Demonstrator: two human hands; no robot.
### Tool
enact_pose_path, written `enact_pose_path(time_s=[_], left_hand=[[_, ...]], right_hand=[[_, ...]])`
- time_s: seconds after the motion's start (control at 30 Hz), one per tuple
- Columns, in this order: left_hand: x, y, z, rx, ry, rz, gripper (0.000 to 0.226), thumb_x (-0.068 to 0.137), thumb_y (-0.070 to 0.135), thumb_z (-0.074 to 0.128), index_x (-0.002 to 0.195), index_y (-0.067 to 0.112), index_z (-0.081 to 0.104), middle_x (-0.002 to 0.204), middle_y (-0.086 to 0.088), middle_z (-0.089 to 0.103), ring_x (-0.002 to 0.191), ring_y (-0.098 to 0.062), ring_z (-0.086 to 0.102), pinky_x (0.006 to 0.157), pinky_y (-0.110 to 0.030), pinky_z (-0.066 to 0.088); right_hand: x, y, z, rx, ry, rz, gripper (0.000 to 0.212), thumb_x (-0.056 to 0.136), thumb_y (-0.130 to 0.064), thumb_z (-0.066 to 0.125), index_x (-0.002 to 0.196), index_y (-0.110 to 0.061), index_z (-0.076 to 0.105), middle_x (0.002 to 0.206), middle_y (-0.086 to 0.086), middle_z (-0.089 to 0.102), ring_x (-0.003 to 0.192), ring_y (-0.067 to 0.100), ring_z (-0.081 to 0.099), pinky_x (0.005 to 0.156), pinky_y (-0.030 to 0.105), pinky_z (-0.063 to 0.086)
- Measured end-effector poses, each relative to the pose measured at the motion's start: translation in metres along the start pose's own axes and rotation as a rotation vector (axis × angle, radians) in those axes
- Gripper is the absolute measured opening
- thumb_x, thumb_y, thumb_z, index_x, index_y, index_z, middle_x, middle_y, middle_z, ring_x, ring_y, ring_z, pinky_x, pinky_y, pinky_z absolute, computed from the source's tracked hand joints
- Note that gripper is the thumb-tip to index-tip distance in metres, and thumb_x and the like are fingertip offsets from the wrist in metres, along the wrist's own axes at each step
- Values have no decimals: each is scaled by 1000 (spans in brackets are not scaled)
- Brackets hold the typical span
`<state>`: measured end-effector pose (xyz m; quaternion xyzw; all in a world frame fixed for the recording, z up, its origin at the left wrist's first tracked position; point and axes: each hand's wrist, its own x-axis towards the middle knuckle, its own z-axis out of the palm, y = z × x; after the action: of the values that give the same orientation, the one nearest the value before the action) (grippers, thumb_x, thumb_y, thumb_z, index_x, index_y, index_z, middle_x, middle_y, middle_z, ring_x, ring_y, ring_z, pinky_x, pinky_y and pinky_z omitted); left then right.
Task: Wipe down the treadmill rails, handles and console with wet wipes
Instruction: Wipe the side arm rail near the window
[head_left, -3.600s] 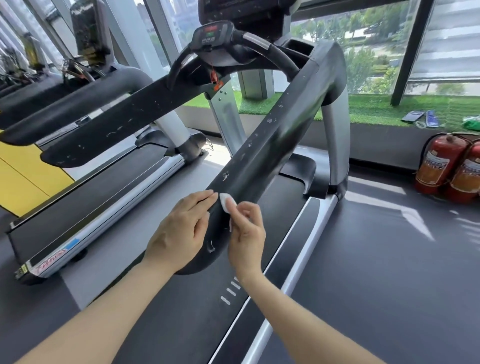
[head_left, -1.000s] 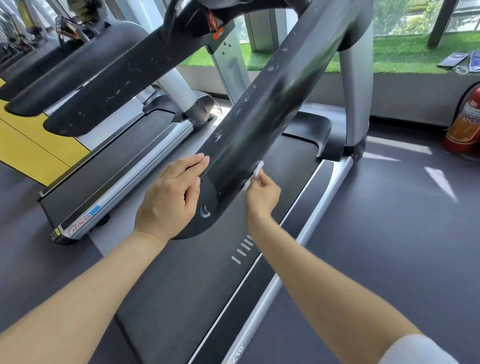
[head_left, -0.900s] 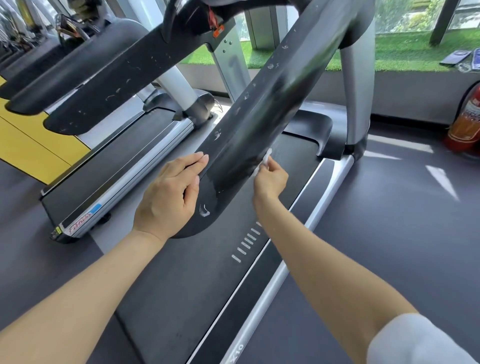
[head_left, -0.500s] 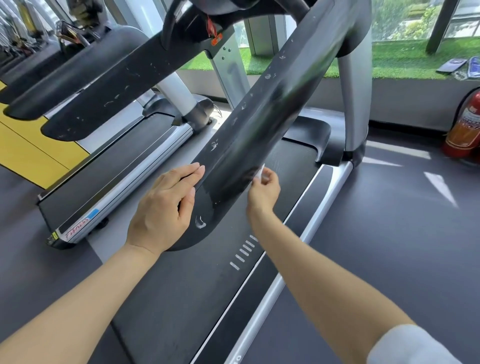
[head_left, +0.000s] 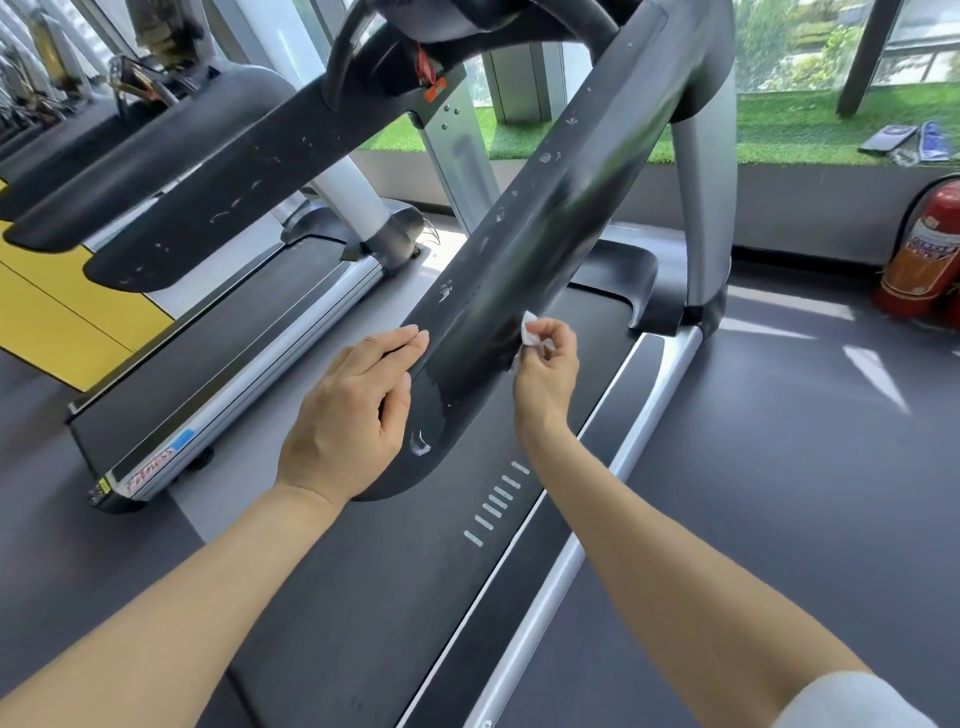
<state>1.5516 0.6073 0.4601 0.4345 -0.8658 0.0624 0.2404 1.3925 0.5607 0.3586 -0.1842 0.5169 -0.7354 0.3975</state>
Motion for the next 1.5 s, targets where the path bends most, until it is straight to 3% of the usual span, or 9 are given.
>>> enact_pose_path(time_s=[0.3,0.43,0.6,0.7,0.87,1.0,1.23,1.37,1.5], left_hand=[[-1,-1,3,-21,28,13,44,91,21,35,127,13,60,129,3,57,118,-14,49,100,-18,34],[0,-1,4,-53,19,13,41,92,17,38,127,13,59,130,3,57,120,-16,49,100,-29,41],[0,1,-1,-82,-46,-16,37,96,12,45,132,14,55,135,2,52,125,-16,44,100,-37,42],[-4,8,-10,-73,-126,86,44,95,31,37,131,15,56,131,1,53,122,-18,47,102,-40,42],[-14,46,-2,-250,-233,46,31,94,24,47,119,14,61,119,6,56,107,-11,54,93,-26,45],[1,73,5,-328,-221,-204,6,91,10,57,91,16,56,93,1,57,81,-16,58,69,-8,41],[23,95,29,-240,-222,-434,11,92,15,55,84,11,48,81,0,51,69,-13,45,61,-23,31],[38,105,42,-396,-179,-631,12,91,18,58,84,14,49,77,3,53,73,-17,52,64,-24,43],[43,106,49,-511,-144,-730,9,90,16,59,84,16,52,77,3,58,77,-21,62,80,-34,51]], right_hand=[[-77,-1,-6,-16,-177,-118,37,90,8,46,82,-27,54,102,9,53,82,1,52,76,13,43],[-101,-1,-8,-20,-223,-108,34,91,6,49,83,-26,55,102,8,57,84,2,55,78,12,43],[-119,-8,-26,42,-412,68,19,93,0,51,86,-16,57,62,-14,56,56,-1,45,60,11,39],[-114,-14,-41,201,-441,190,20,91,4,54,86,-15,59,77,-2,61,68,12,54,62,23,44],[-99,-37,-65,337,-502,278,20,89,9,53,82,-9,54,71,4,61,62,15,57,58,24,47],[-92,-51,-79,256,-527,266,21,88,9,54,80,-10,54,70,4,60,62,16,54,56,25,44],[-83,-64,-101,-636,-365,-412,29,90,1,49,114,-12,62,114,-3,59,104,13,50,85,14,36],[-81,-47,-97,-748,-488,-540,56,86,3,51,136,-22,48,135,-7,50,122,11,41,94,13,32],[-64,-42,-85,-614,-340,-537,34,93,-6,48,117,-26,63,113,-15,64,100,9,57,82,21,46]])
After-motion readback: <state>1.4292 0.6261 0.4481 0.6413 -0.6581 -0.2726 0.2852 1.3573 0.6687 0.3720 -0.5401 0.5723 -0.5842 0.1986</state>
